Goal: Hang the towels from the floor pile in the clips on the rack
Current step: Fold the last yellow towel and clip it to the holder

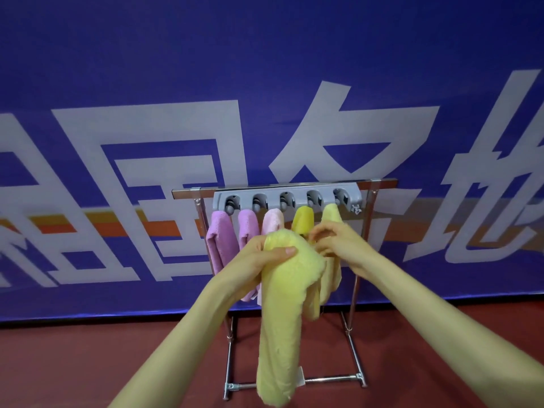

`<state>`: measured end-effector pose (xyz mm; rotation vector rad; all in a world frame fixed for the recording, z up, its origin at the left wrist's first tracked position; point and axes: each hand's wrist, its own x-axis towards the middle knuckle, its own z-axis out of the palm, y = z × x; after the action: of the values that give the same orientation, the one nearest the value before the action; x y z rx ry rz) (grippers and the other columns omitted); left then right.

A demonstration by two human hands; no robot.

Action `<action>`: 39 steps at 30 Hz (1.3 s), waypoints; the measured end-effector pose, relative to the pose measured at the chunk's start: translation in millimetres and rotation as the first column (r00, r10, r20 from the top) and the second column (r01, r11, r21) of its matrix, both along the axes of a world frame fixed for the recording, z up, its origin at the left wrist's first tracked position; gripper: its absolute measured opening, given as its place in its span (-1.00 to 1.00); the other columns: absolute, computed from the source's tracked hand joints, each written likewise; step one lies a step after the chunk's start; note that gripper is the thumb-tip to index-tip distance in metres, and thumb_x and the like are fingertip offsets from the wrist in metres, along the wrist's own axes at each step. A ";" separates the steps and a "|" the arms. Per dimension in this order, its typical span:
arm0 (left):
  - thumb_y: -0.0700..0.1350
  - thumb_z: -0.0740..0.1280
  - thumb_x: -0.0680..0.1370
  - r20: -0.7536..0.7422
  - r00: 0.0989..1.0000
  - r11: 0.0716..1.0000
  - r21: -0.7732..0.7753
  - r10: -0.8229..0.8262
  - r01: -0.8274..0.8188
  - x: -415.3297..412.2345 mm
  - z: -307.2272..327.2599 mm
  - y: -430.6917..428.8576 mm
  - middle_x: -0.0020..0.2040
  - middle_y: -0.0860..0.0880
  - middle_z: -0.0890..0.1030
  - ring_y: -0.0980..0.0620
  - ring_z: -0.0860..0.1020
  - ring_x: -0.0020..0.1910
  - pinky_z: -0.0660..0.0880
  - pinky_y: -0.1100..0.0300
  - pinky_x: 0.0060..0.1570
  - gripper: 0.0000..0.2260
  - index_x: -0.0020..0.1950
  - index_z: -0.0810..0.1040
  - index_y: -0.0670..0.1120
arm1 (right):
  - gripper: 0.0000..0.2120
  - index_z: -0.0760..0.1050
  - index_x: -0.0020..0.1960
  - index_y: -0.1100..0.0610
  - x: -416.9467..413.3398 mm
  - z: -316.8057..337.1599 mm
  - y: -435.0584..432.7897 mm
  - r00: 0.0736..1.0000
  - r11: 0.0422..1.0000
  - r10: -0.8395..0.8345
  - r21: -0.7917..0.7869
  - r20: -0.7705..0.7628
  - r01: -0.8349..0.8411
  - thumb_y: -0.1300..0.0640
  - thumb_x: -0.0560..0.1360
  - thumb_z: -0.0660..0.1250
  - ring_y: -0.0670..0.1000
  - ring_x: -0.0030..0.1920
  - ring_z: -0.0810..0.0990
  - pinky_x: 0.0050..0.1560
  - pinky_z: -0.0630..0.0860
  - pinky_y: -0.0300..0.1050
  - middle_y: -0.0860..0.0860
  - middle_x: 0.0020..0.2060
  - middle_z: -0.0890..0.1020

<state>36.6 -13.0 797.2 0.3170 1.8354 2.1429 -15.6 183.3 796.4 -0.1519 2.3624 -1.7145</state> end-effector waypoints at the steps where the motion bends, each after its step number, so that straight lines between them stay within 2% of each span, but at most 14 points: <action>1: -0.19 0.37 0.46 -0.003 0.999 0.999 -0.004 -0.037 0.037 0.2 2.7 2.0 -0.25 -0.04 0.69 0.07 0.66 -0.25 0.55 0.28 -0.27 -0.92 -0.15 0.66 -0.12 | -0.74 0.55 0.09 0.27 3.5 -2.6 0.7 0.999 0.999 0.048 -0.010 0.006 -0.047 0.43 0.44 0.26 -0.06 -0.05 0.57 -0.11 0.48 -0.27 0.09 -0.05 0.59; 3: -0.24 0.34 0.52 0.008 0.995 0.994 -0.038 -0.102 0.103 -0.4 5.0 3.9 -0.25 0.00 0.69 0.12 0.65 -0.25 0.53 0.34 -0.29 -0.92 -0.05 0.63 -0.15 | -0.74 0.57 0.13 0.25 12.3 -3.5 0.6 0.990 0.987 0.140 -0.090 0.036 -0.136 0.39 0.51 0.20 -0.20 -0.17 0.59 -0.17 0.48 -0.37 0.04 -0.11 0.63; 6: -0.22 0.34 0.52 0.039 0.982 0.977 -0.095 -0.187 0.190 -2.0 3.7 7.3 -0.10 -0.04 0.69 0.06 0.65 -0.09 0.54 0.29 -0.12 -0.79 0.13 0.58 -0.25 | -0.71 0.57 0.16 0.22 19.4 -10.2 -1.6 0.970 0.954 0.227 -0.220 0.083 -0.204 0.34 0.56 0.14 0.01 0.02 0.62 0.09 0.51 -0.14 0.18 0.02 0.65; 12: -0.13 0.39 0.47 0.097 0.954 0.935 -0.193 -0.285 0.299 -4.2 -1.7 15.3 -0.12 0.00 0.68 0.06 0.62 -0.08 0.52 0.23 -0.03 -0.90 -0.06 0.67 -0.08 | -0.74 0.61 -0.01 0.20 30.3 -28.7 -1.0 0.920 0.904 0.295 -0.388 0.257 -0.181 0.23 0.59 0.13 -0.05 -0.18 0.65 -0.15 0.55 -0.22 0.09 -0.22 0.66; 14: -0.05 0.43 0.42 0.102 0.949 0.924 -0.220 -0.299 0.314 -6.8 -3.2 17.3 -0.12 -0.03 0.65 0.00 0.58 -0.06 0.47 0.13 0.02 -0.87 -0.09 0.66 -0.07 | -0.71 0.57 0.09 0.32 26.7 -35.3 3.6 0.916 0.903 0.305 -0.386 0.260 -0.191 0.14 0.53 0.23 0.08 -0.02 0.64 0.04 0.57 -0.03 0.23 -0.07 0.64; 15: -0.03 0.45 0.40 0.107 0.948 0.921 -0.226 -0.301 0.318 -9.5 -4.3 18.7 -0.12 -0.07 0.62 -0.06 0.55 -0.05 0.43 0.07 0.03 -0.86 -0.12 0.65 -0.07 | -0.57 0.52 0.18 0.35 22.2 -39.3 7.9 0.927 0.922 0.252 -0.360 0.279 -0.142 0.07 0.43 0.33 0.16 0.11 0.60 0.13 0.52 0.09 0.32 0.08 0.58; 17: -0.01 0.48 0.39 0.103 0.950 0.921 -0.235 -0.295 0.311 -16.0 -6.8 22.4 -0.13 -0.16 0.55 -0.15 0.47 -0.06 0.35 0.00 0.00 -0.82 -0.18 0.61 -0.11 | -0.35 0.45 0.25 0.33 16.0 -38.1 21.6 0.932 0.929 0.192 -0.363 0.306 -0.072 0.01 0.27 0.44 0.15 0.16 0.56 0.06 0.56 0.05 0.31 0.22 0.49; 19: 0.02 0.51 0.38 0.100 0.952 0.923 -0.233 -0.289 0.305 -23.0 -10.4 28.7 -0.09 -0.21 0.52 -0.18 0.44 -0.04 0.36 0.05 -0.04 -0.67 -0.09 0.57 -0.23 | -0.68 0.58 0.02 0.26 11.6 -28.8 36.4 0.916 0.890 0.232 -0.451 0.327 -0.065 0.03 0.44 0.30 0.05 -0.05 0.62 -0.06 0.54 -0.06 0.19 -0.02 0.62; 21: -0.04 0.47 0.43 0.114 0.950 0.924 -0.222 -0.292 0.311 -30.8 -14.3 36.9 0.00 -0.24 0.56 -0.19 0.48 0.04 0.44 0.07 0.04 -0.59 0.08 0.55 -0.34 | -0.70 0.65 -0.07 0.17 11.2 -17.0 54.5 0.880 0.852 0.333 -0.508 0.339 -0.127 0.01 0.53 0.23 0.07 -0.10 0.66 -0.03 0.54 0.00 0.12 -0.12 0.68; 25: -0.08 0.40 0.47 0.118 0.947 0.925 -0.209 -0.297 0.316 -45.5 -23.3 51.4 0.13 -0.28 0.52 -0.20 0.47 0.14 0.35 -0.08 0.25 -0.49 0.23 0.43 -0.43 | -0.82 0.69 -0.07 0.16 5.1 -12.6 82.4 0.843 0.834 0.463 -0.456 0.275 -0.310 0.16 0.38 0.38 0.06 -0.06 0.68 -0.10 0.59 -0.10 0.11 -0.11 0.71; 27: -0.06 0.41 0.47 0.129 0.951 0.930 -0.210 -0.280 0.302 -52.8 -27.1 60.0 0.08 -0.26 0.56 -0.18 0.51 0.10 0.39 -0.06 0.21 -0.54 0.18 0.50 -0.39 | -0.74 0.67 0.02 0.21 2.1 -12.8 92.6 0.843 0.825 0.463 -0.481 0.275 -0.296 0.27 0.34 0.38 0.10 -0.03 0.68 -0.09 0.61 -0.08 0.16 -0.06 0.70; 30: -0.10 0.35 0.51 0.134 0.962 0.946 -0.192 -0.237 0.260 -60.9 -32.2 73.3 -0.08 -0.09 0.66 0.01 0.61 -0.07 0.53 0.21 -0.01 -0.79 0.04 0.63 -0.20 | -0.57 0.62 0.10 0.27 -3.4 -17.9 106.0 0.837 0.767 0.486 -0.581 0.251 -0.271 0.28 0.23 0.45 0.13 -0.04 0.67 -0.11 0.62 -0.08 0.22 -0.03 0.67; 35: -0.05 0.36 0.52 0.140 0.974 0.978 -0.089 -0.176 0.189 -71.2 -42.4 97.7 -0.17 -0.03 0.69 0.09 0.64 -0.18 0.54 0.28 -0.15 -0.81 -0.01 0.63 -0.16 | -0.34 0.53 0.22 0.27 -15.0 -24.2 125.6 0.871 0.734 0.442 -0.645 0.215 -0.213 0.21 0.14 0.60 0.15 0.01 0.64 -0.04 0.62 -0.04 0.27 0.07 0.61; 39: -0.11 0.25 0.58 0.194 0.973 0.991 -0.023 -0.124 0.131 -81.5 -51.5 116.8 -0.17 -0.03 0.70 0.11 0.65 -0.21 0.55 0.29 -0.20 -0.80 0.03 0.63 -0.15 | -0.56 0.53 0.19 0.18 -27.3 -17.8 138.7 0.913 0.747 0.358 -0.647 0.194 -0.155 0.27 0.30 0.39 0.08 -0.03 0.66 -0.07 0.62 -0.11 0.16 0.00 0.66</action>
<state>-44.9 103.8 745.8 0.2049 1.6956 1.9777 -43.0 322.0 778.6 -0.2798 1.4023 -2.1174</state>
